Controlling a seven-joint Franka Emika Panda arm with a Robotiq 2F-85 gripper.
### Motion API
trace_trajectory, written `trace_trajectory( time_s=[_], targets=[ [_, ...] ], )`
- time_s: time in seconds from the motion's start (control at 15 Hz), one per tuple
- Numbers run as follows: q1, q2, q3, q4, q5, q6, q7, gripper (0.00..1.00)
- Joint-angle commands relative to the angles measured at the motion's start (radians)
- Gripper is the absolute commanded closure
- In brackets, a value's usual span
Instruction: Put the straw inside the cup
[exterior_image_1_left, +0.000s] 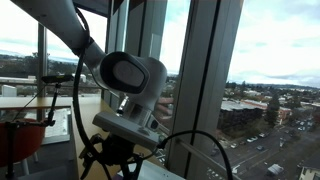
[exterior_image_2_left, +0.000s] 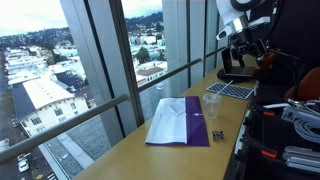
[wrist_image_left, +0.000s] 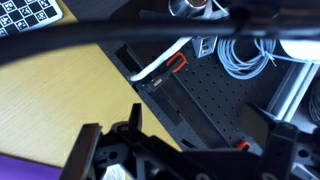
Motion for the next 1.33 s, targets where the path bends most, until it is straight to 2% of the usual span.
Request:
trace_trajectory(
  time_s=[0.0,0.13,0.33,0.47,0.53,0.73,0.93,1.27],
  targets=[
    [0.054,-0.034,-0.047,-0.038,-0.026,0.019,-0.020,0.00],
    [0.068,-0.083,-0.054,-0.088,-0.049,0.040,-0.045,0.00],
    [0.069,-0.101,-0.056,-0.104,-0.056,0.047,-0.055,0.00],
    [0.076,-0.093,-0.073,-0.110,-0.038,0.119,-0.107,0.00],
    [0.082,-0.100,-0.087,-0.126,-0.030,0.205,-0.154,0.00],
    [0.084,-0.093,-0.106,-0.156,-0.077,0.377,-0.245,0.00],
    [0.091,-0.088,-0.116,-0.215,-0.066,0.551,-0.362,0.00],
    [0.109,-0.052,-0.114,-0.288,-0.049,0.751,-0.519,0.00]
  ],
)
